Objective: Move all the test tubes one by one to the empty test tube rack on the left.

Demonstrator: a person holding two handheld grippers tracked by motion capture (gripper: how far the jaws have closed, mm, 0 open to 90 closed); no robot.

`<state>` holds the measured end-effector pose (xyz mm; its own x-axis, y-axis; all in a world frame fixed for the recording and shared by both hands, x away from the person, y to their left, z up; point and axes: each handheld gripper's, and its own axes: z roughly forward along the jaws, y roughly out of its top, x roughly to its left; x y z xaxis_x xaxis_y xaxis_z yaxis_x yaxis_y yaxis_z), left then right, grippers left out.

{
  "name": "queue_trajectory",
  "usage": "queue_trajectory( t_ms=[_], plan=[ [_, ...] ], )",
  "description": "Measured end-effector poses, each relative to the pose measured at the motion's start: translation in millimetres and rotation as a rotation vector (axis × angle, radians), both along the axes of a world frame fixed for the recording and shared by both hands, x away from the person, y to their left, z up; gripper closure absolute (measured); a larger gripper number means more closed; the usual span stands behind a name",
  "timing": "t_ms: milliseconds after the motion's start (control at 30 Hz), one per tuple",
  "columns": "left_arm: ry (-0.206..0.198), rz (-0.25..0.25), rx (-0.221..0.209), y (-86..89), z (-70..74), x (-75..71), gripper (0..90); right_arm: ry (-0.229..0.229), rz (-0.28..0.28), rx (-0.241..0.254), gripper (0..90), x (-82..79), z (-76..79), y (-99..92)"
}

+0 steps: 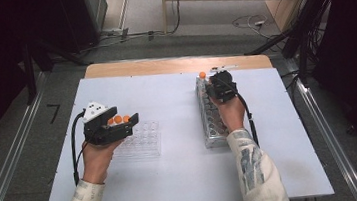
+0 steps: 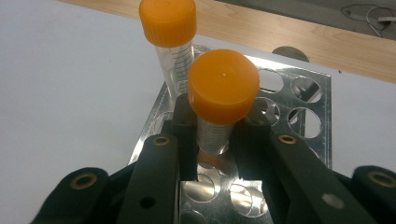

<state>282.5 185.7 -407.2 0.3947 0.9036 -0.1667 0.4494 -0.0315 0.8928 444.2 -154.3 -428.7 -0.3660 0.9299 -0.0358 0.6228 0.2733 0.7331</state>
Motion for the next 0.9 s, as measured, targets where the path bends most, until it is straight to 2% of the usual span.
queue_trajectory(
  t_ms=[500,900],
  plan=[
    [-0.004,0.001,-0.006,1.1,0.6,-0.5,20.5,-0.040,0.000,-0.007,71.8,-4.9,3.9,1.4],
    [-0.004,-0.005,-0.003,-0.3,0.9,-0.9,20.5,-0.094,0.004,0.026,71.9,-12.5,23.8,-5.7]
  ],
)
